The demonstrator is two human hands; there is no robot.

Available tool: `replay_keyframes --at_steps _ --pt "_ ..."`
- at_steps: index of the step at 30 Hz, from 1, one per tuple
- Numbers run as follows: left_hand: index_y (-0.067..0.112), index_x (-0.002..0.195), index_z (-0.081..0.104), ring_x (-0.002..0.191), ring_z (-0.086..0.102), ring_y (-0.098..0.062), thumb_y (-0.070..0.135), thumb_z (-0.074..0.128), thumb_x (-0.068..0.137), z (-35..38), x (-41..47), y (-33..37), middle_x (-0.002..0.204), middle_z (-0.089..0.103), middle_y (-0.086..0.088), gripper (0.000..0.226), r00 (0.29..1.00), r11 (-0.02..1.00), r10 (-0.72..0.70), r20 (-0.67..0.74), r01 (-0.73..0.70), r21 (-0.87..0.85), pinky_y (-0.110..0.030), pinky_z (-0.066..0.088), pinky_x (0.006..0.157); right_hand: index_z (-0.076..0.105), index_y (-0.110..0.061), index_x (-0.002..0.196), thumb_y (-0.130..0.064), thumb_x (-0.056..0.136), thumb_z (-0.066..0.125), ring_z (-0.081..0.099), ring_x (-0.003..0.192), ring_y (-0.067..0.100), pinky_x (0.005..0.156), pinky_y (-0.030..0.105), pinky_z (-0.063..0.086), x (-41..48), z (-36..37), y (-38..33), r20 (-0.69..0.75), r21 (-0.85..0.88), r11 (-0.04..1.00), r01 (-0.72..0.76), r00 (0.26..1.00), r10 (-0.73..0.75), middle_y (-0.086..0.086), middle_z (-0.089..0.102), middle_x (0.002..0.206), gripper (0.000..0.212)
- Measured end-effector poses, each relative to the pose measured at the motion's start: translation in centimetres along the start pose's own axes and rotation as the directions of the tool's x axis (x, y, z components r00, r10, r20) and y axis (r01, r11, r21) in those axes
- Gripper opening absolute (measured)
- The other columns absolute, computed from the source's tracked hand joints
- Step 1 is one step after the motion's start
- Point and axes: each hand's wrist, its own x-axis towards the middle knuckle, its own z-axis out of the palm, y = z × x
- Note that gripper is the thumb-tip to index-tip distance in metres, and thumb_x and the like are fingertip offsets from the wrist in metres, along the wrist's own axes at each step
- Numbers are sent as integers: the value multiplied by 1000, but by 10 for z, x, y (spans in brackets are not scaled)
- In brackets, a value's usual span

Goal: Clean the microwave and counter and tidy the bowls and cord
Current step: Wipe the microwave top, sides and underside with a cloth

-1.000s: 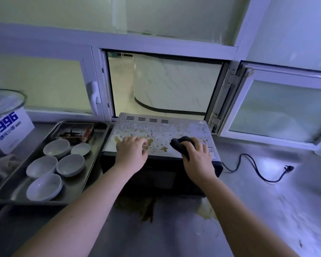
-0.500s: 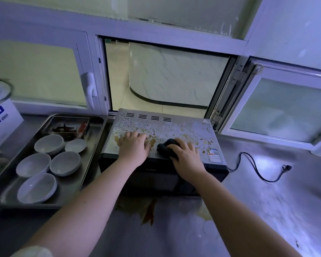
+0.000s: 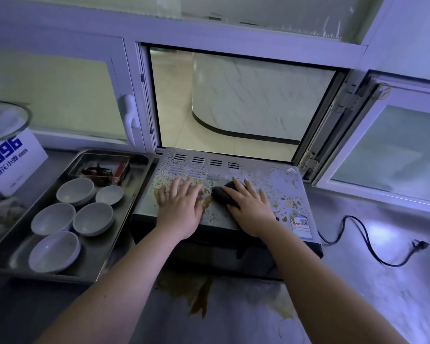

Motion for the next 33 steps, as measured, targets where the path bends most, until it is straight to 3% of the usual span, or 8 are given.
replay_keyframes --at_steps 10,18,23,28,33 --pt "35 144 33 146 10 -22 45 27 100 0 0 -1 154 31 9 45 1000 1000 1 15 -1 3 -54 12 112 18 -39 150 -42 101 30 -3 149 22 120 47 2 82 -12 14 -20 -20 994 -106 994 105 -8 -1 162 50" --pt "36 144 33 144 15 -24 44 33 98 -4 -2 3 155 28 11 47 999 999 -21 39 19 46 -54 15 111 11 -43 151 -55 99 28 -7 148 15 120 40 2 -5 0 -3 9 -34 997 72 997 -72 -14 -4 161 56" --pt "39 143 31 143 16 -24 45 33 97 -3 -2 3 155 26 12 47 998 998 -25 49 22 66 -55 17 111 3 -48 149 -54 100 23 -17 146 11 117 35 -10 -55 1 -2 111 -52 985 165 981 -159 -18 -14 158 53" --pt "38 143 31 142 19 -27 44 33 96 -2 0 3 154 27 10 47 998 998 -25 60 22 57 -56 16 112 1 -49 148 -52 101 21 -17 146 12 119 40 -11 -31 -3 5 149 -60 983 173 975 -163 -18 -13 159 51" --pt "33 144 31 142 19 -28 43 32 97 0 0 -1 155 26 7 48 998 999 9 63 -11 46 -56 15 114 6 -44 151 -52 101 23 -11 148 17 119 46 -7 38 -6 5 85 -77 995 60 995 -54 -13 -9 161 53"
